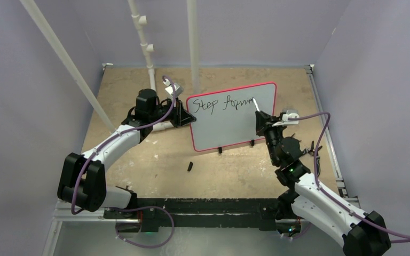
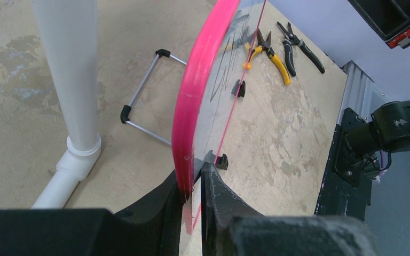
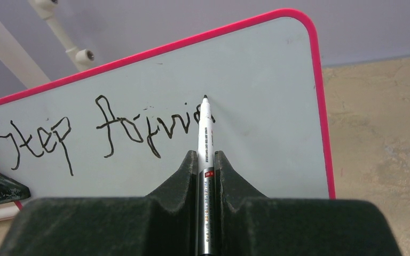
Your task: Write a sentence on the whiteboard
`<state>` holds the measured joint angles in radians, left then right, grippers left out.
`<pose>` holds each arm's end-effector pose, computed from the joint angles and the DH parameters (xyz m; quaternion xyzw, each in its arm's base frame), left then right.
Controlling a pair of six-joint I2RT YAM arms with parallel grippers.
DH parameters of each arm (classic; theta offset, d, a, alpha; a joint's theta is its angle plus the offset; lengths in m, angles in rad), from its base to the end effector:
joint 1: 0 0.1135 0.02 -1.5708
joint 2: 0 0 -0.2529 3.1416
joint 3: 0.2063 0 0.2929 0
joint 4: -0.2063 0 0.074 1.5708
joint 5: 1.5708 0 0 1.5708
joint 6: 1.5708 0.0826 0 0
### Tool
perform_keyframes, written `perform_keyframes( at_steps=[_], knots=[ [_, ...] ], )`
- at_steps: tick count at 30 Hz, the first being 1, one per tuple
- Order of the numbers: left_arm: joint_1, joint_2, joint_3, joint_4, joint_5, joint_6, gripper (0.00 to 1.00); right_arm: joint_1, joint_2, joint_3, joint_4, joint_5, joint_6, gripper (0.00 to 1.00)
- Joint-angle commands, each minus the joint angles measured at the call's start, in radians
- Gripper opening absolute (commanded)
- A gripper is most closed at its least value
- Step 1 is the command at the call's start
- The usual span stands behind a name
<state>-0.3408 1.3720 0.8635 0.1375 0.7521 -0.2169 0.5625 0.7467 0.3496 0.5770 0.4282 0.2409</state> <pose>0.3344 -0.1785 0.2255 0.2545 0.7534 -0.4360 0.4214 0.2456 0.1143 0.2564 0.0608 0.6441 0.1680 0.7437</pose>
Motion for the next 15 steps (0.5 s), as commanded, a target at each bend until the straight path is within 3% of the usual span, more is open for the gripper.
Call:
perform_keyframes(
  at_steps=[1, 15],
  knots=[
    [0.002, -0.022, 0.018, 0.014, -0.028, 0.015, 0.0, -0.002, -0.005, 0.041, 0.042, 0.028, -0.025, 0.0],
    [0.002, -0.027, 0.017, 0.014, -0.028, 0.016, 0.0, -0.001, 0.012, 0.043, -0.004, 0.087, 0.014, 0.0]
  ],
)
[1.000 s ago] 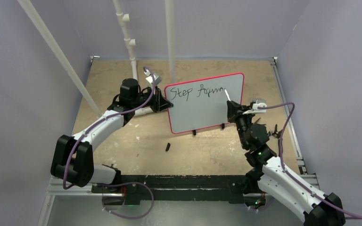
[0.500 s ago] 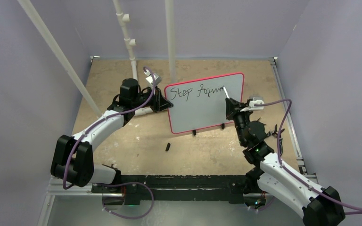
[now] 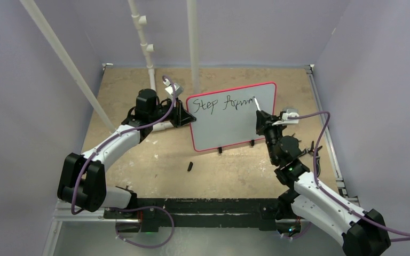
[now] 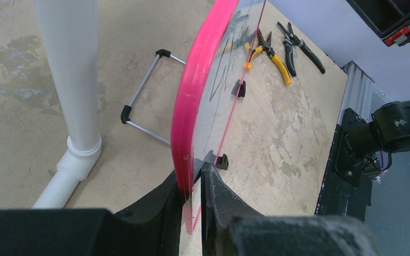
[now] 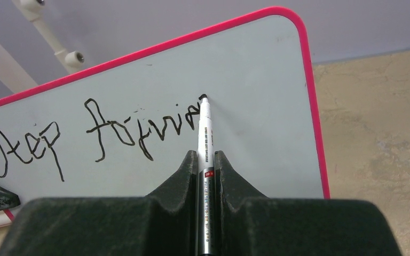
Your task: Write a sentence on the whiteboard
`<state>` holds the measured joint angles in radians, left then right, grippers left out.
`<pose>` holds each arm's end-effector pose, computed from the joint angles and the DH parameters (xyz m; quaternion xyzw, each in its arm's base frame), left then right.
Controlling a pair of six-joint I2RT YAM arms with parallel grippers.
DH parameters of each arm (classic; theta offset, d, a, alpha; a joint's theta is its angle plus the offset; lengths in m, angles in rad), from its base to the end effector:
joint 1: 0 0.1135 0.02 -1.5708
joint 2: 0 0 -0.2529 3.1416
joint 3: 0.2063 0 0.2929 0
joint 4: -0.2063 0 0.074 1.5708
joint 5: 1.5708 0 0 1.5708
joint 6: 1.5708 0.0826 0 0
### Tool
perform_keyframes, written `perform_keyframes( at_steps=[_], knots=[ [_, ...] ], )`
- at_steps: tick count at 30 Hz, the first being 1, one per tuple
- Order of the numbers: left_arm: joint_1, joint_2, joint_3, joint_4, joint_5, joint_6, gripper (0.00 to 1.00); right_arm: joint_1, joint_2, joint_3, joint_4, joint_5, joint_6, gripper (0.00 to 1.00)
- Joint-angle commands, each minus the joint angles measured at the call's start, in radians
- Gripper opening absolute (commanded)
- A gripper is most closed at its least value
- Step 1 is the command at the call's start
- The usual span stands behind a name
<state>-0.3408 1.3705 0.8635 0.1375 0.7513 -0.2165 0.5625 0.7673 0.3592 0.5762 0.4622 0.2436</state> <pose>0.3343 -0.1784 0.2261 0.2546 0.7531 -0.4356 0.4222 0.2487 0.1132 0.2551 0.0730 0.6479 0.1557 0.7420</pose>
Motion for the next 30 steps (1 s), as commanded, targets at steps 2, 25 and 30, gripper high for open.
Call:
perform_keyframes(
  at_steps=[2, 25, 30],
  knots=[
    [0.002, -0.026, 0.017, 0.014, -0.026, 0.016, 0.0, -0.002, -0.018, 0.029, -0.013, 0.064, 0.018, 0.0],
    [0.002, -0.03, 0.016, 0.017, -0.024, 0.012, 0.0, -0.002, -0.051, -0.028, -0.093, 0.043, 0.102, 0.0],
    [0.002, -0.029, 0.016, 0.016, -0.026, 0.013, 0.0, -0.001, -0.036, -0.012, -0.033, 0.043, 0.073, 0.0]
  ],
)
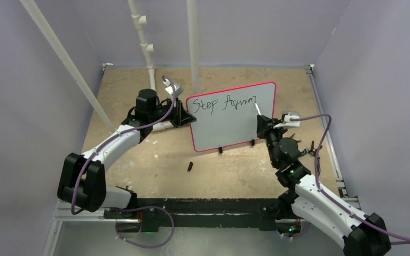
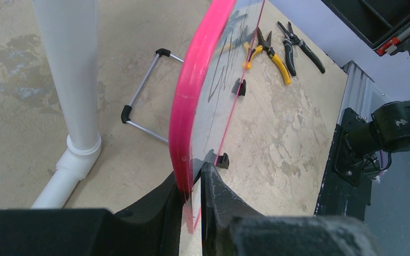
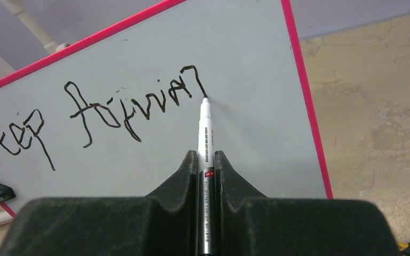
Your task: Write a sentence on the whiteboard
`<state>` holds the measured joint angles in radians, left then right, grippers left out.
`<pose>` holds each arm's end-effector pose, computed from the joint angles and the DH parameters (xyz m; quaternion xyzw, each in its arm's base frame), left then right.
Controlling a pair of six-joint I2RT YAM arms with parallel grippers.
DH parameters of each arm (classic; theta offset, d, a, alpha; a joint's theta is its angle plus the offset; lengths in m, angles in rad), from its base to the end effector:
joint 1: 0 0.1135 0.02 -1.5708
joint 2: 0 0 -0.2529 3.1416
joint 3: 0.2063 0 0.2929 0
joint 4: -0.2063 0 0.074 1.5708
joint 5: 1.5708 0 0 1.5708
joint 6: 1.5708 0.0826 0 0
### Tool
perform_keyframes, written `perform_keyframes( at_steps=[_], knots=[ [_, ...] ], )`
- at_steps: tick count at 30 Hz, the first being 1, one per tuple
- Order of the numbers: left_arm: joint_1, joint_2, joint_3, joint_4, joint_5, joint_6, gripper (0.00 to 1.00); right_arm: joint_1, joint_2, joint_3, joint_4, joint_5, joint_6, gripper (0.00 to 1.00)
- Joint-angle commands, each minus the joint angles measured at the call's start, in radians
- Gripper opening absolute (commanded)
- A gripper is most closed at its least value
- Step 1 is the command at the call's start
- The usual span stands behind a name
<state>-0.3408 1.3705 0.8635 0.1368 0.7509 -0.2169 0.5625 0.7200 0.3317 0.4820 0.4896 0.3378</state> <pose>0.3343 -0.1784 0.2260 0.2543 0.7534 -0.4356 0.4220 0.2442 0.1080 0.2410 0.1049 0.6691 0.1652 0.7169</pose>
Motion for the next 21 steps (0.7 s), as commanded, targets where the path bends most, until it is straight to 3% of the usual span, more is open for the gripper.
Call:
perform_keyframes(
  at_steps=[1, 21],
  knots=[
    [0.002, -0.029, 0.016, 0.017, -0.025, 0.014, 0.0, -0.001, 0.014, 0.019, 0.072, 0.015, -0.029, 0.0],
    [0.002, -0.029, 0.014, 0.018, -0.025, 0.014, 0.0, -0.001, 0.049, 0.062, 0.151, 0.045, -0.099, 0.0]
  ],
)
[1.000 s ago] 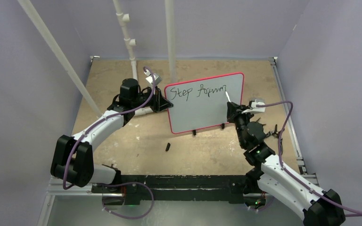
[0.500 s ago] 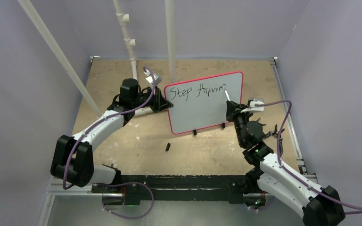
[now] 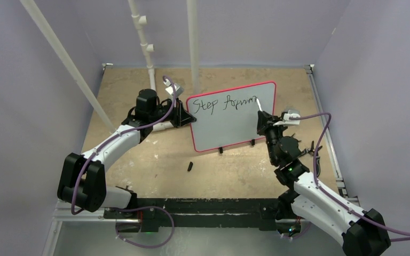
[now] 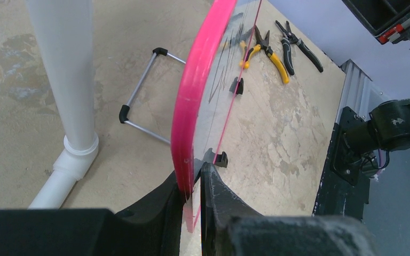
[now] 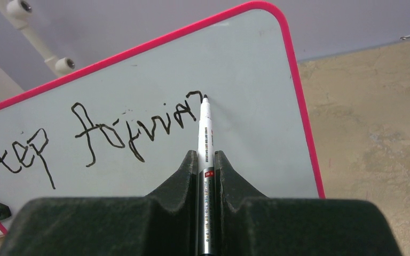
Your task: Write a sentence on the whiteboard
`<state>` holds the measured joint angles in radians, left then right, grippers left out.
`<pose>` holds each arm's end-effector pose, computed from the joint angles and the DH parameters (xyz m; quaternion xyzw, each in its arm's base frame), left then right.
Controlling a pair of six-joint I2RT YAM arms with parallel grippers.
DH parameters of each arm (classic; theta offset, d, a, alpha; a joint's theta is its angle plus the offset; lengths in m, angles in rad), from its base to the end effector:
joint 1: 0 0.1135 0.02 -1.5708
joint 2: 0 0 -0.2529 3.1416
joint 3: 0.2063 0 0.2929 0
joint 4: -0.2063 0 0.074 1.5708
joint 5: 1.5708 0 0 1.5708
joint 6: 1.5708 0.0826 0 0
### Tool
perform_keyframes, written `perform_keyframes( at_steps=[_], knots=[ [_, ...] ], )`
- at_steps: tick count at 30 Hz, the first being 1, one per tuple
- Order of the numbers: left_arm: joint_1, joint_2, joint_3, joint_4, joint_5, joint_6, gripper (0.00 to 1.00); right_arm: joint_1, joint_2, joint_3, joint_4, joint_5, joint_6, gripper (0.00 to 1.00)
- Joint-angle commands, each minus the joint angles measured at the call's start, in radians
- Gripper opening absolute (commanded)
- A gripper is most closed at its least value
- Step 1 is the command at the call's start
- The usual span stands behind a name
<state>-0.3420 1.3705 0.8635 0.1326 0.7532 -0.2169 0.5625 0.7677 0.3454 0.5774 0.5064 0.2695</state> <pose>0.3338 -0.1788 0.2255 0.2547 0.7540 -0.4366 0.4195 0.2486 0.1094 0.2489 0.0964 0.6505 0.1482 0.7386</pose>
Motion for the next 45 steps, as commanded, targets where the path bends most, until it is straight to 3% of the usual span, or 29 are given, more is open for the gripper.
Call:
perform_keyframes(
  at_steps=[1, 16, 28, 45],
  knots=[
    [0.003, -0.03, 0.015, 0.021, -0.028, 0.014, 0.0, -0.002, 0.002, 0.05, 0.059, 0.032, -0.033, 0.0],
    [0.003, -0.034, 0.013, 0.016, -0.031, 0.019, 0.0, -0.003, 0.007, 0.052, 0.049, 0.126, -0.025, 0.0],
    [0.003, -0.04, 0.012, 0.013, -0.035, 0.019, 0.0, -0.002, -0.064, 0.018, 0.036, 0.095, -0.018, 0.0],
    [0.003, -0.045, 0.014, 0.01, -0.035, 0.022, 0.0, -0.009, -0.003, 0.013, 0.028, 0.108, 0.004, 0.0]
  ],
)
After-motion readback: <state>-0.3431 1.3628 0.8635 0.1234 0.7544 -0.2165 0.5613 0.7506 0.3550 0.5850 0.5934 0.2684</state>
